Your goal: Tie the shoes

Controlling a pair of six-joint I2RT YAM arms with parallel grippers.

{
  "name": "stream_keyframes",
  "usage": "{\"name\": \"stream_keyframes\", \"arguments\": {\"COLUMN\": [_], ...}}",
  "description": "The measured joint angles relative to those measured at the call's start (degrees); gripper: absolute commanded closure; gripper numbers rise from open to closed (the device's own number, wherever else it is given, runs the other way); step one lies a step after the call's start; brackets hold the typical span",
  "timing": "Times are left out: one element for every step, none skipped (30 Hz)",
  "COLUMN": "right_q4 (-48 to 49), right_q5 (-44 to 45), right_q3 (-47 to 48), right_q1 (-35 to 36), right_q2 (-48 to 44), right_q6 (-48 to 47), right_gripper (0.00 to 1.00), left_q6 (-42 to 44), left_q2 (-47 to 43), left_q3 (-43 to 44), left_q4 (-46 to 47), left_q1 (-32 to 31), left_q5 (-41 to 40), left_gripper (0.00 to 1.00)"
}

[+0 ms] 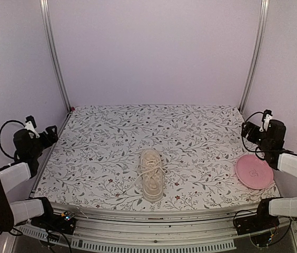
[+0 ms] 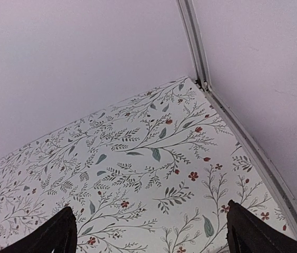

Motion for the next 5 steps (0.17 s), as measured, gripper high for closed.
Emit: {"name": "stream_keyframes", "arguments": {"right_q4": [1.53, 3.76, 4.98, 6.19, 7.34], "right_q5": [0.81, 2.47, 3.48, 4.57, 5.66], "right_q3": [-1.53, -3.65, -4.9, -6.16, -7.32], "right_q1": [0.0, 0.0, 0.0, 0.0, 0.0], "right_q2": [-0.52, -0.74, -0.68, -0.46, -0.02], "right_q6": [-0.5, -1.31, -1.66, -2.27, -2.75], "right_gripper": [0.01, 0.01, 0.01, 0.01, 0.01], "left_q6": [0.7, 1.81, 2.54, 3.28, 3.82], "left_q2": [0.42, 1.36, 2.27, 3.52, 4.52], "left_q3": [-0.76, -1.75, -2.25, -2.82, -3.26], "left_q4": [0.5, 1.44, 1.95, 2.69, 3.39], "left_q1": [-0.09, -0.22, -0.35, -0.48, -0.68], "left_q5": [-0.59, -1.33, -1.77, -2.08, -2.32], "left_gripper": [0.07, 0.08, 0.08, 0.08, 0.07]}}
